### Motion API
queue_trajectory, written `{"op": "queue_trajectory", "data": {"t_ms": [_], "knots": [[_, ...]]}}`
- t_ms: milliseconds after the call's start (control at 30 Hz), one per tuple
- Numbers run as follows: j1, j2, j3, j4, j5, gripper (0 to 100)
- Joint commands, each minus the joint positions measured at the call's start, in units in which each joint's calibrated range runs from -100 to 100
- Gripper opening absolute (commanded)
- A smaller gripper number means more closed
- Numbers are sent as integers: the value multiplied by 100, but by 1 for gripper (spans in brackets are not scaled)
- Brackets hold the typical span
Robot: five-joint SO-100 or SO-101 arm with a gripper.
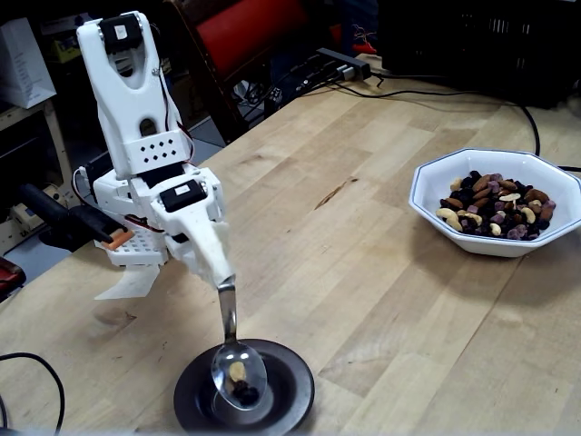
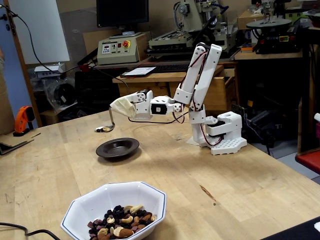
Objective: Use spoon to transfer food from the white bowl to brown plate
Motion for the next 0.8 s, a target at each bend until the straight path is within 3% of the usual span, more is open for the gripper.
{"op": "queue_trajectory", "data": {"t_ms": [0, 767], "knots": [[59, -435, 15, -126, 205, 4], [66, -443, 41, -102, 269, 4]]}}
